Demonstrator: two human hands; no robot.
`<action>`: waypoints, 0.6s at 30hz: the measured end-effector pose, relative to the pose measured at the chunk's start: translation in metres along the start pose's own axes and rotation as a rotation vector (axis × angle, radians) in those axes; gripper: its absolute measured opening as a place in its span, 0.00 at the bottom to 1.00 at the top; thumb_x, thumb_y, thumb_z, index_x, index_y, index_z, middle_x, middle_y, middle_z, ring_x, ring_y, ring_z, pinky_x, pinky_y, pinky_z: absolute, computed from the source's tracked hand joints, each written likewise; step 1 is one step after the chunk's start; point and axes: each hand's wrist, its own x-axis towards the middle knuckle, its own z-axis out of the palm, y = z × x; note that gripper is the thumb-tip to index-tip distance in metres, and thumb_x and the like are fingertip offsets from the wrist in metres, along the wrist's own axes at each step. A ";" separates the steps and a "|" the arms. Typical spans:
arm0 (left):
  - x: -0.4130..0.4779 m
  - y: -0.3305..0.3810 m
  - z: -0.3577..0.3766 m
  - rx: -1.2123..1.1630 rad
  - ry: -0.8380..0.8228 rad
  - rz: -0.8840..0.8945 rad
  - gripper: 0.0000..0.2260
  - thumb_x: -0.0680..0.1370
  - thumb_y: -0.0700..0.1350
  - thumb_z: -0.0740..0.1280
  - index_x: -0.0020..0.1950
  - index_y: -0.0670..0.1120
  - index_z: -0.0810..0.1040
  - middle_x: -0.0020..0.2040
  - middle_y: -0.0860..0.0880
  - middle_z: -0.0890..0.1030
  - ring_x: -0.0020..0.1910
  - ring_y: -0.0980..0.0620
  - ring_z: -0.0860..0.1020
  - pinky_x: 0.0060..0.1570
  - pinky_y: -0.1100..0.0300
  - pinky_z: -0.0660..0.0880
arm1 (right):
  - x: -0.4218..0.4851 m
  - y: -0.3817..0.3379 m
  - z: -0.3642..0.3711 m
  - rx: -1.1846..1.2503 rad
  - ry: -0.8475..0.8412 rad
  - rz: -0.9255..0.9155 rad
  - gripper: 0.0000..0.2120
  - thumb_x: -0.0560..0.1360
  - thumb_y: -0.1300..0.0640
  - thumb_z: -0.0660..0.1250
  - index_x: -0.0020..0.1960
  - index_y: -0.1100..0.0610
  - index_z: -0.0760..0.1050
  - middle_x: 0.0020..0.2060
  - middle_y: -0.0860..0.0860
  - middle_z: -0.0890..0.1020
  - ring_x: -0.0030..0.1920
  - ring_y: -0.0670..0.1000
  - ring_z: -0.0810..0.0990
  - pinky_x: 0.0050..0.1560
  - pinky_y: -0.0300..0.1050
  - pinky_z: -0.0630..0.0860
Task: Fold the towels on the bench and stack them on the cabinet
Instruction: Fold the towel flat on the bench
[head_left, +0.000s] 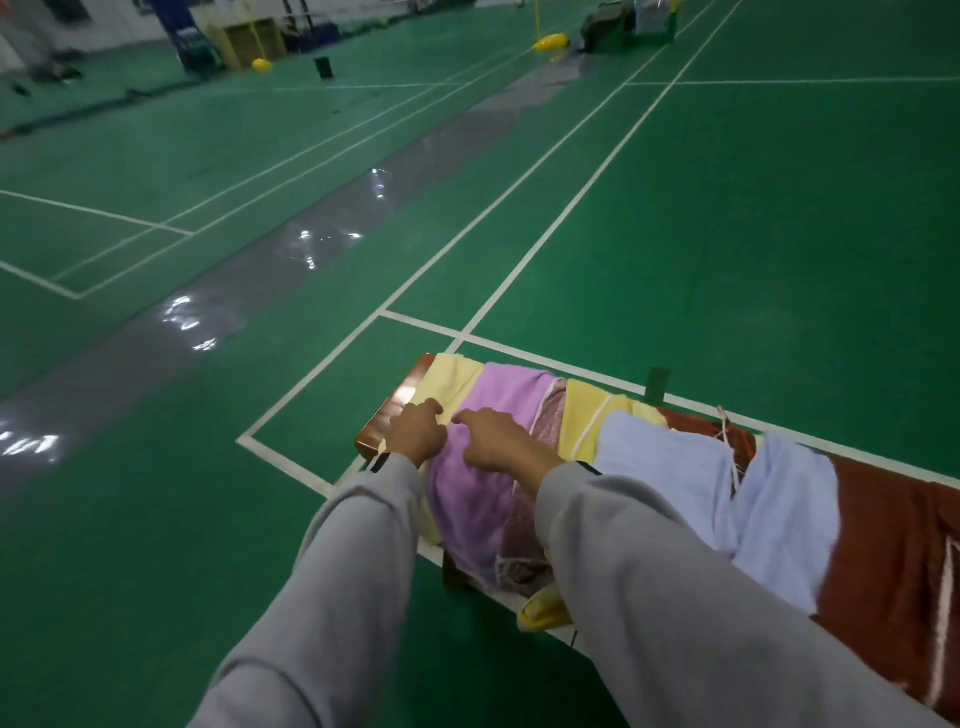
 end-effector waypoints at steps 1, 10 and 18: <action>0.002 -0.003 0.002 0.019 -0.022 0.002 0.20 0.81 0.43 0.62 0.74 0.49 0.72 0.67 0.42 0.79 0.63 0.40 0.78 0.64 0.49 0.74 | 0.004 0.001 0.003 -0.014 0.004 -0.009 0.30 0.79 0.60 0.63 0.79 0.46 0.64 0.68 0.55 0.76 0.59 0.59 0.78 0.55 0.51 0.76; 0.089 -0.078 0.071 -0.006 0.097 -0.215 0.41 0.65 0.70 0.63 0.69 0.44 0.70 0.59 0.38 0.81 0.55 0.35 0.80 0.55 0.39 0.79 | 0.033 0.003 0.027 -0.055 -0.083 -0.033 0.40 0.76 0.63 0.61 0.82 0.42 0.51 0.79 0.59 0.60 0.72 0.66 0.68 0.70 0.62 0.69; 0.015 -0.015 -0.004 -0.193 0.100 -0.196 0.07 0.76 0.47 0.63 0.41 0.47 0.75 0.41 0.45 0.80 0.41 0.46 0.77 0.41 0.56 0.70 | 0.051 0.005 0.035 0.030 -0.225 0.024 0.41 0.78 0.67 0.57 0.84 0.46 0.43 0.73 0.61 0.72 0.74 0.61 0.69 0.79 0.67 0.48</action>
